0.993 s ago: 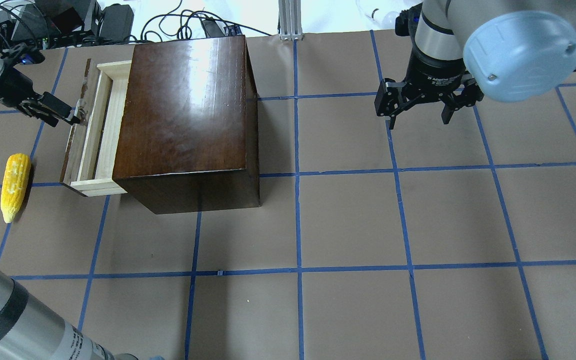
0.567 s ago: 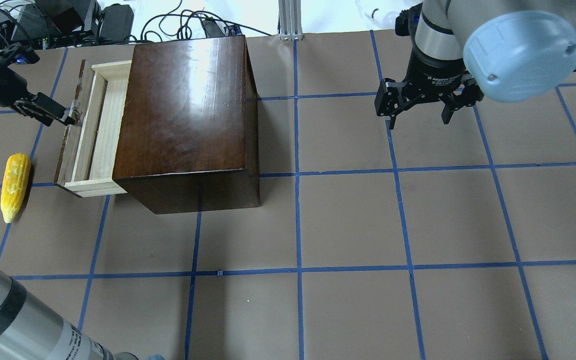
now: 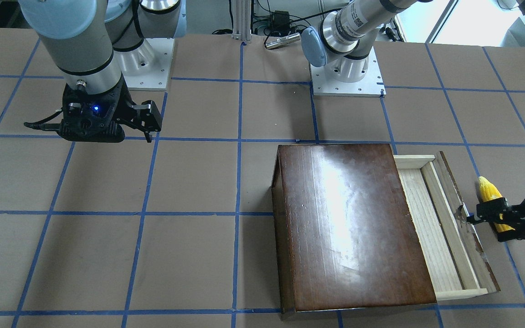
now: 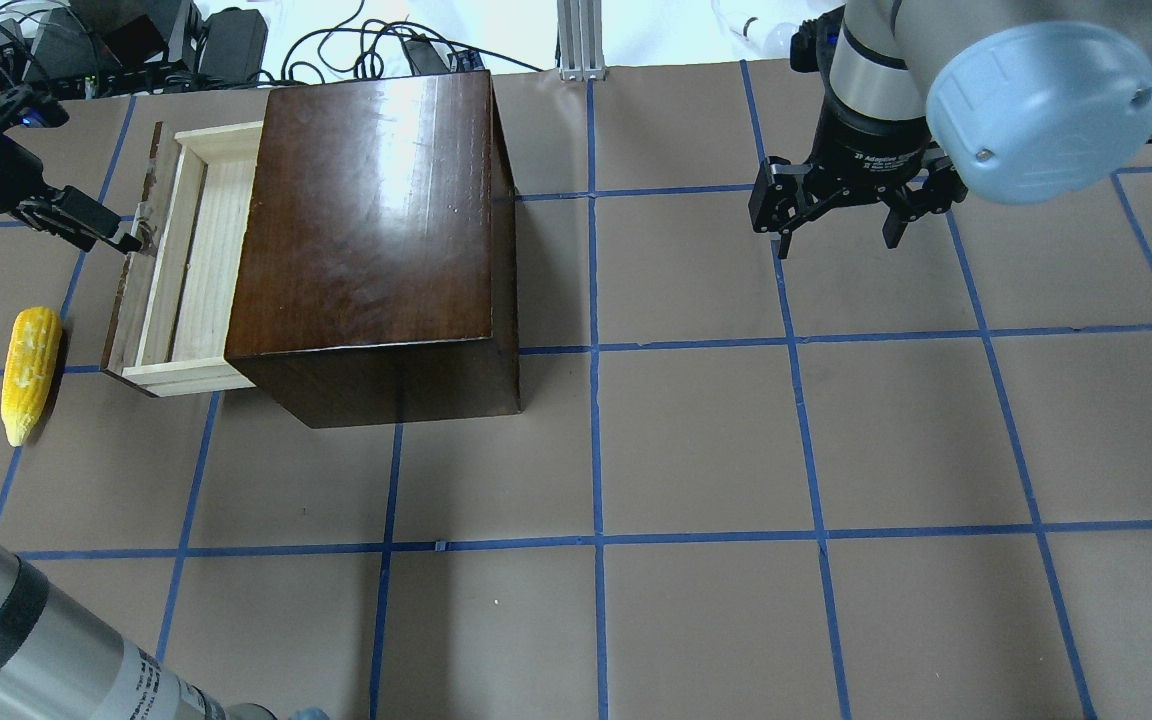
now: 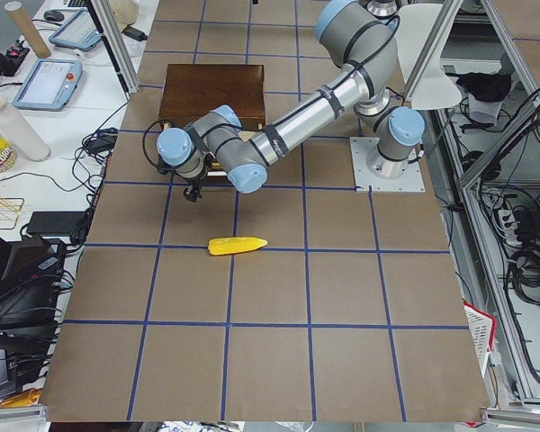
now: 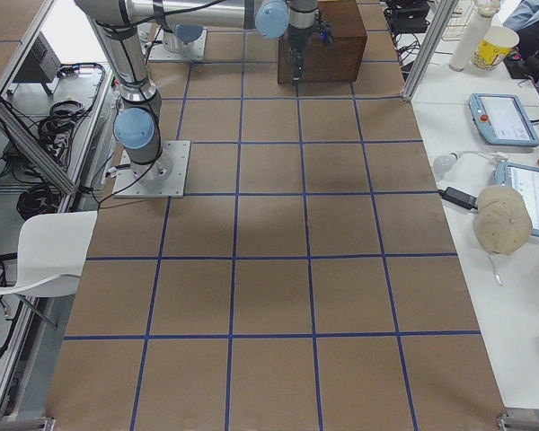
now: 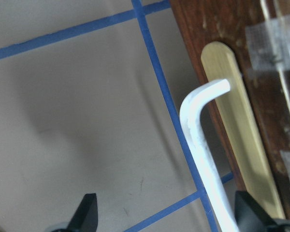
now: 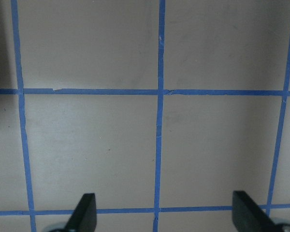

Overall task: Open drawer and put corn inside
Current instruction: 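Release the handle and move the left gripper above the yellow corn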

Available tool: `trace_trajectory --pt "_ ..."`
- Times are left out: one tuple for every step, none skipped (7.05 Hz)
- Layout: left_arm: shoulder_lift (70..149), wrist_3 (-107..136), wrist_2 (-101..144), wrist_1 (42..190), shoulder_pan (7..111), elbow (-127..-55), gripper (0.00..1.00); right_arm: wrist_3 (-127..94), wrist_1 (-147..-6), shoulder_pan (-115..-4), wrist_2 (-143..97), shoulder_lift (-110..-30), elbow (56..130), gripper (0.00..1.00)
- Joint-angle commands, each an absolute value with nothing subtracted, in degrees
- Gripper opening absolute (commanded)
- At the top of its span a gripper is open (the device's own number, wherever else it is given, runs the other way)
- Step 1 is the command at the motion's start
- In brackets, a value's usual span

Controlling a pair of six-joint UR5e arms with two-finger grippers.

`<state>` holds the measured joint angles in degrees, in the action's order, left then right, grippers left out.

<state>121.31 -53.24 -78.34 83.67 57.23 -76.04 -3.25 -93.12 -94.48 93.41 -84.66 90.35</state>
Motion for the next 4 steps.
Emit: trace_trajectory --pt "120.4 -51.0 -81.6 83.7 53.8 -74.7 1.0 -3.3 -93.1 -94.5 93.4 -84.6 90.4 1.0" --pt "121.0 -49.1 -81.8 83.2 51.7 -73.4 1.0 -3.3 -93.2 -94.5 93.4 -84.6 90.4 1.0" --pt "122.0 -48.7 -81.7 82.2 49.9 -73.0 1.0 -3.3 -93.1 -94.5 93.4 -84.7 90.4 1.0" --pt "122.9 -45.8 -81.9 76.8 48.3 -73.9 1.0 -3.3 -93.2 -94.5 93.5 -84.7 90.4 1.0"
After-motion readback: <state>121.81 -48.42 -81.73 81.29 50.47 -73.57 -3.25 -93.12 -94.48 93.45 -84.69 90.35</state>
